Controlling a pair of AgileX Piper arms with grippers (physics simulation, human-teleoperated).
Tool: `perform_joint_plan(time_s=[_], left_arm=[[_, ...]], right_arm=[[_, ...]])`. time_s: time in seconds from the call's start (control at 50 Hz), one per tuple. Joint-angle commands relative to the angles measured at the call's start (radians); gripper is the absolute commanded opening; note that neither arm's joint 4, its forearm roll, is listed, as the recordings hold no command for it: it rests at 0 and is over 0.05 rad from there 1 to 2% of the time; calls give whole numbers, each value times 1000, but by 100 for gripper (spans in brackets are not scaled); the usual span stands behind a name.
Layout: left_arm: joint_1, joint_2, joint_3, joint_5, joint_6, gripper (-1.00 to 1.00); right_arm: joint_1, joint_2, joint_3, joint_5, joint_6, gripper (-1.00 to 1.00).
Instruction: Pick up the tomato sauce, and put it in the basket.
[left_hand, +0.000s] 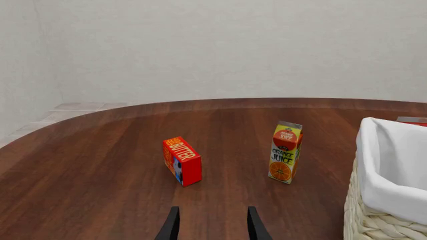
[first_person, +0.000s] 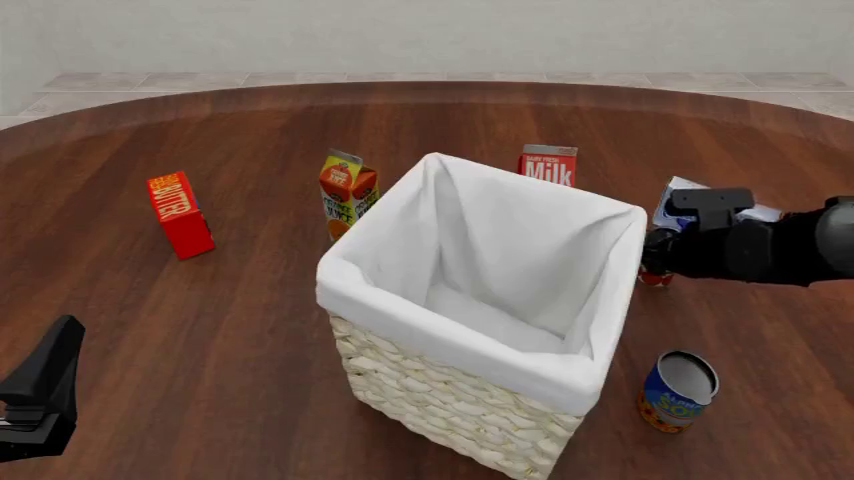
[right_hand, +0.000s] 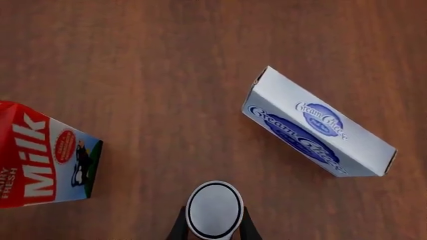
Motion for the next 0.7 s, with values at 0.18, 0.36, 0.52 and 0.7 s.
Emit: perform_joint_plan(time_s=[0.18, 0.36, 0.52, 0.7], left_arm=[[0, 0, 0, 0, 0, 100], [0, 0, 0, 0, 0, 100], [0, 0, 0, 0, 0, 100], [0, 0, 0, 0, 0, 100]], right_arm=[[13, -87, 32, 13, 2, -100], [25, -205, 59, 62, -5, -100], [40, -309, 70, 123, -14, -100], [45, -442, 56, 234, -33, -100]])
